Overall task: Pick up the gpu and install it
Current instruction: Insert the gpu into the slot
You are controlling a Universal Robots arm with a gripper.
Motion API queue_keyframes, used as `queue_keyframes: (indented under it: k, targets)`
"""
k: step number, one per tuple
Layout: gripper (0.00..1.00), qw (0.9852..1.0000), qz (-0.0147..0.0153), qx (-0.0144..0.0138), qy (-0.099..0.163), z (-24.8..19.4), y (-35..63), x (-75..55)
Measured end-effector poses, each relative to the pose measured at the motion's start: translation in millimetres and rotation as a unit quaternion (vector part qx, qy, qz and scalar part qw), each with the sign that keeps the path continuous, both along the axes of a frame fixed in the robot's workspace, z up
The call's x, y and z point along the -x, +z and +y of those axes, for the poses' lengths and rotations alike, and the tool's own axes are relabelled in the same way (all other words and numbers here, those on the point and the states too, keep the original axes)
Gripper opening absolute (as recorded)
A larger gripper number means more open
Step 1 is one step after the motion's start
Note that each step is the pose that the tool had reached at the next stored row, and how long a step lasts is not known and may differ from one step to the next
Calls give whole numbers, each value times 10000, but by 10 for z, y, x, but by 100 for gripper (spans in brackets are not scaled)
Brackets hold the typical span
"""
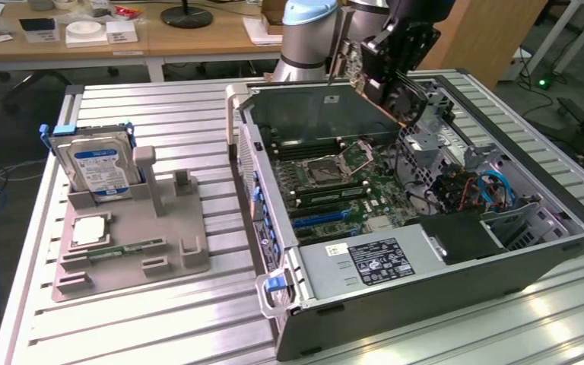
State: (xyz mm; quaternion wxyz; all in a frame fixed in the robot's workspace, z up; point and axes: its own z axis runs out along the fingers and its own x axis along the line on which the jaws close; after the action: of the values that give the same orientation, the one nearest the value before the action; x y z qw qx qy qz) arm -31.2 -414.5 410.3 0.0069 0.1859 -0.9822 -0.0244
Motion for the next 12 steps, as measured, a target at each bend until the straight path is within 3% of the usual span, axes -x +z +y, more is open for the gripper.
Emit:
queue_keyframes:
  k: [6, 12]
  targets:
    - [28, 9989, 0, 0, 465, 0, 0, 0]
    - [28, 9962, 0, 0, 867, 0, 0, 0]
